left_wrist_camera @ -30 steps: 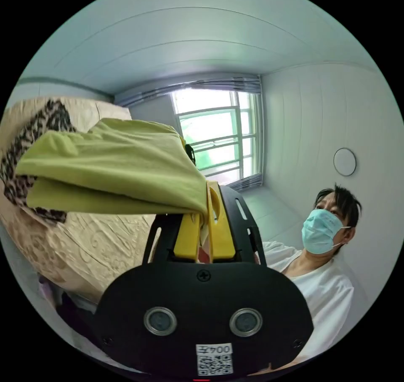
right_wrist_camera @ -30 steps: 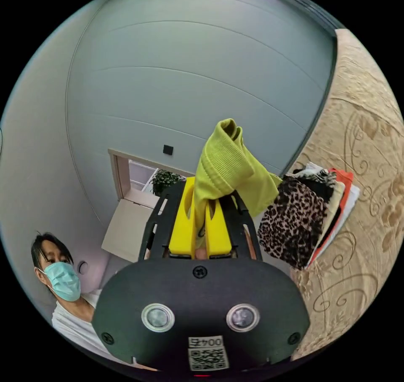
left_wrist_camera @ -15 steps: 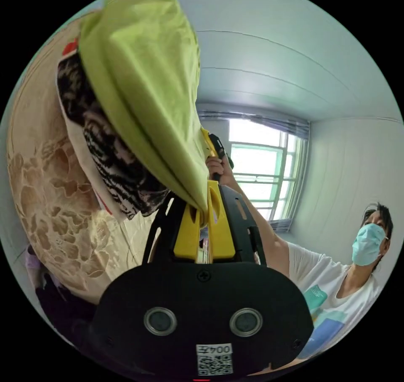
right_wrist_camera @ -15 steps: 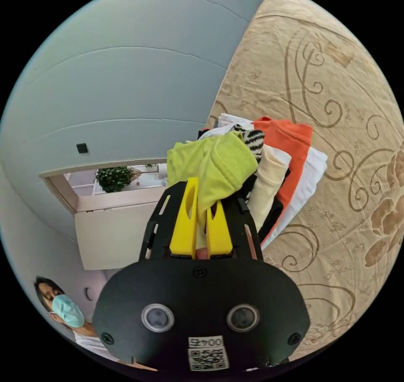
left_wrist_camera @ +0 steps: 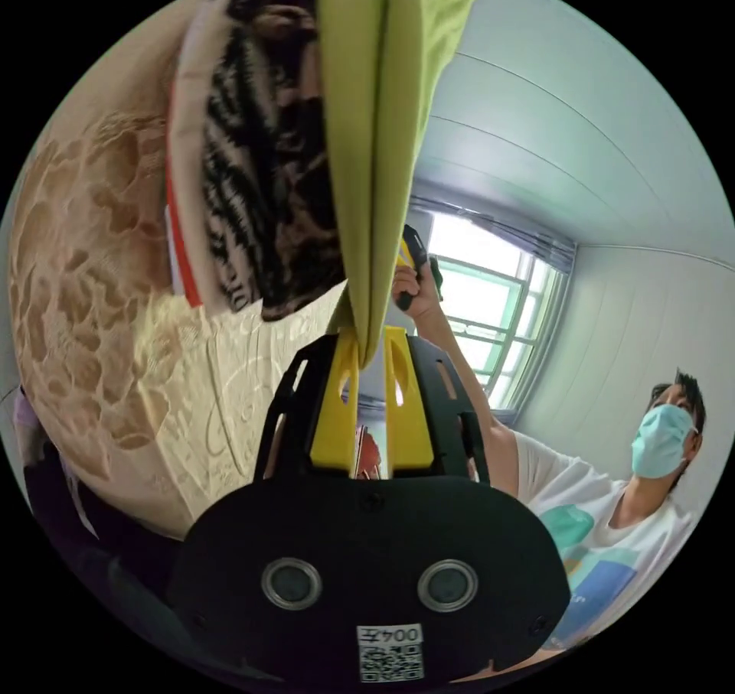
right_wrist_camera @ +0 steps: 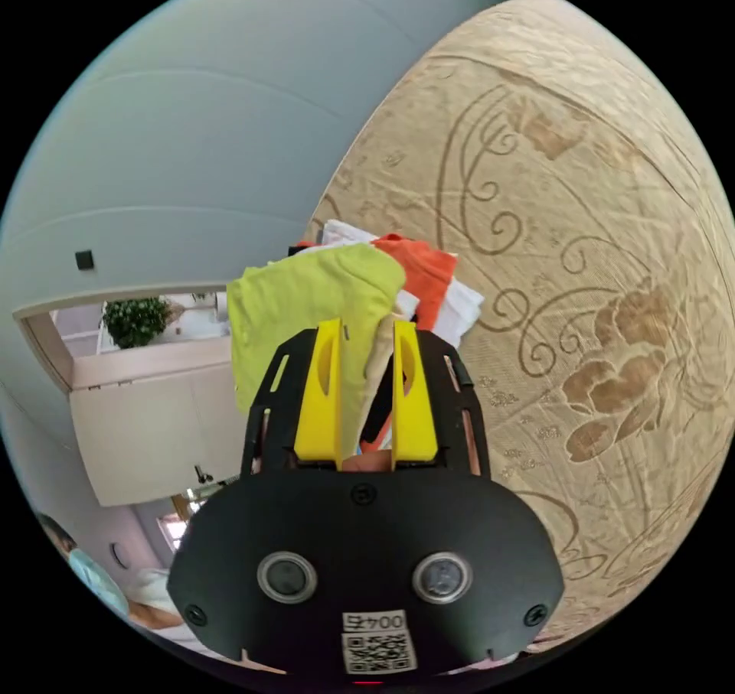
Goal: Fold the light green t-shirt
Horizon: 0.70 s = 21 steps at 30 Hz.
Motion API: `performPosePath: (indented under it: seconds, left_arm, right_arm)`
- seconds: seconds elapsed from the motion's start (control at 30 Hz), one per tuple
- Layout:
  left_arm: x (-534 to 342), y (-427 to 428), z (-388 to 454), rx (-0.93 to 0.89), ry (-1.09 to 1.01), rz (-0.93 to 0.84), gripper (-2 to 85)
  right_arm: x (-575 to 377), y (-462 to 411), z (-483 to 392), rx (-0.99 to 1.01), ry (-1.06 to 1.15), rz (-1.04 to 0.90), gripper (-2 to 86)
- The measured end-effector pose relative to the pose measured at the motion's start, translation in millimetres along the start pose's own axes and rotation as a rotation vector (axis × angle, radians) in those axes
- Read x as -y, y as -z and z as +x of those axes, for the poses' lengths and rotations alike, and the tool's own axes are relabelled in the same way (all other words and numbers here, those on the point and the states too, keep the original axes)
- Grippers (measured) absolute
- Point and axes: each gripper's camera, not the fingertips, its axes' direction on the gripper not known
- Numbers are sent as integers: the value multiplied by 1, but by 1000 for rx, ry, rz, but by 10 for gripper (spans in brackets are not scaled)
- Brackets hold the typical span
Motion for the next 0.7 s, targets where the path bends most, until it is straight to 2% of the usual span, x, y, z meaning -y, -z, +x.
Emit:
performPosePath:
  seconds: [0.1,0.17,0.23,0.3,0.37,0.43,0.5,0.57,0.7]
  left_arm:
    - [-40,15,14,68,-60,15,38]
    - [-49,24,49,163,-184,67,36]
    - [-39,21,90,273,-349,109,39]
    - [-6,1,132,397,-557,151,46]
    - [27,-19,143,488,-654,180,50]
    - [61,-42,138,609,-708,185,47]
    - [102,-69,103,769,-664,137,27]
    - [116,-80,77,807,-698,102,18]
    - [123,-94,46,802,-693,97,10]
  right_arm:
    - [-50,36,6,47,-18,237,84]
    - [-85,45,-30,67,164,350,74]
    - [-107,37,-73,48,346,384,68]
    - [-126,17,-115,-28,502,387,66]
    - [-147,-21,-155,-160,653,388,64]
    - [-157,-56,-166,-292,705,363,65]
    - [-160,-97,-160,-394,697,273,72]
    - [-172,-129,-146,-446,695,297,70]
    - [-165,-143,-140,-425,663,251,67]
